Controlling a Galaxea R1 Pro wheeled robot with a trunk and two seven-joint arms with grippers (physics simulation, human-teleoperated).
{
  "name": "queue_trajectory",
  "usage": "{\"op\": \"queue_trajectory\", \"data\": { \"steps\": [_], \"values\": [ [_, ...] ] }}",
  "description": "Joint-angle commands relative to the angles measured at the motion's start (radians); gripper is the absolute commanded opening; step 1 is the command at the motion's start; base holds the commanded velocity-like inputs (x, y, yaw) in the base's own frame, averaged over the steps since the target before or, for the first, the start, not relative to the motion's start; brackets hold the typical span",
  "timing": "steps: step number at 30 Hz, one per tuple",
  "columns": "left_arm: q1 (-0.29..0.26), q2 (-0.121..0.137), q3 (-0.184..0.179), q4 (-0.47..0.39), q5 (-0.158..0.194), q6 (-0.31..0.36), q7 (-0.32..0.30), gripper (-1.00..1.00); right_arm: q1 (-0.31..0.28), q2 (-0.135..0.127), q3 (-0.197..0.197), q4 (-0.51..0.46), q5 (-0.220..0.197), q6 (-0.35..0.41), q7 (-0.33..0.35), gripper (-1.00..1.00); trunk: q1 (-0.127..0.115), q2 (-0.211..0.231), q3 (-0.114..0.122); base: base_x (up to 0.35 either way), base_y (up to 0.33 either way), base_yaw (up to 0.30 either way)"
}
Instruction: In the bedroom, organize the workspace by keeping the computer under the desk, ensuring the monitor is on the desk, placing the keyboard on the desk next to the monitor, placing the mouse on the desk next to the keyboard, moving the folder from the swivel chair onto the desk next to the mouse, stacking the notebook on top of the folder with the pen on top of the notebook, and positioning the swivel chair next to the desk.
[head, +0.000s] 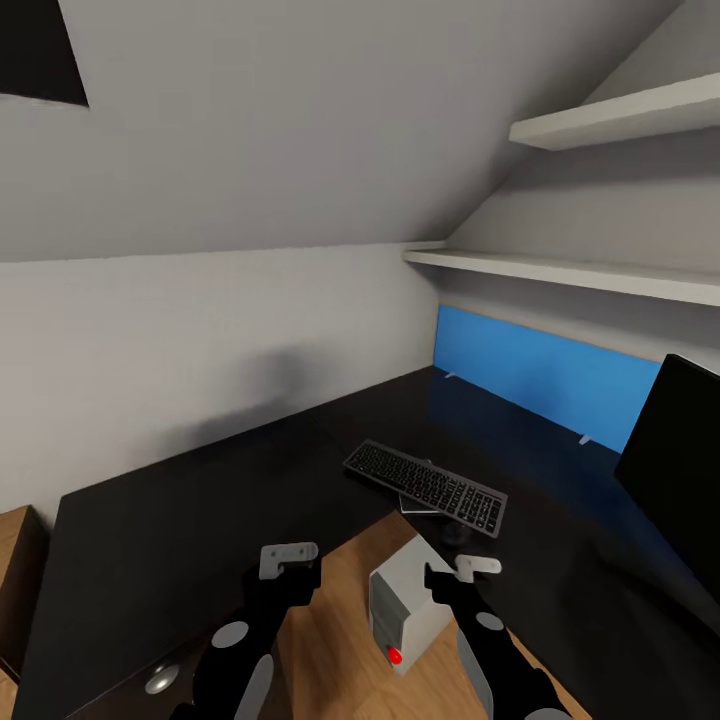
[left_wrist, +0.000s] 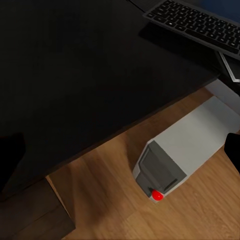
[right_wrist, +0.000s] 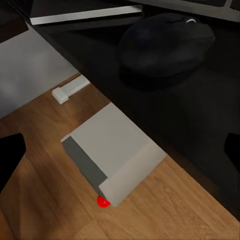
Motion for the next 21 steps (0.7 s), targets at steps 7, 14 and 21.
{"op": "queue_trajectory", "data": {
  "steps": [7, 14, 21],
  "values": [
    [-0.001, 0.0, -0.001, -0.001, 0.011, 0.003, 0.009, 1.0, -0.001, 0.001, -0.05, 0.0, 0.009, -0.009, 0.0, 1.0, 0.0, -0.001, -0.001, 0.0, 0.0, 0.0],
    [-0.001, 0.002, 0.002, -0.001, 0.011, 0.003, 0.009, 1.0, -0.001, 0.001, -0.092, 0.0, 0.009, -0.029, 0.0, 1.0, 0.0, -0.001, -0.001, 0.0, 0.0, 0.0],
    [-0.001, 0.002, 0.002, 0.0, 0.011, 0.003, 0.01, 1.0, -0.001, -0.002, -0.094, 0.0, 0.011, -0.038, 0.0, 1.0, 0.0, -0.001, -0.001, 0.0, 0.0, 0.0]
  ]
}}
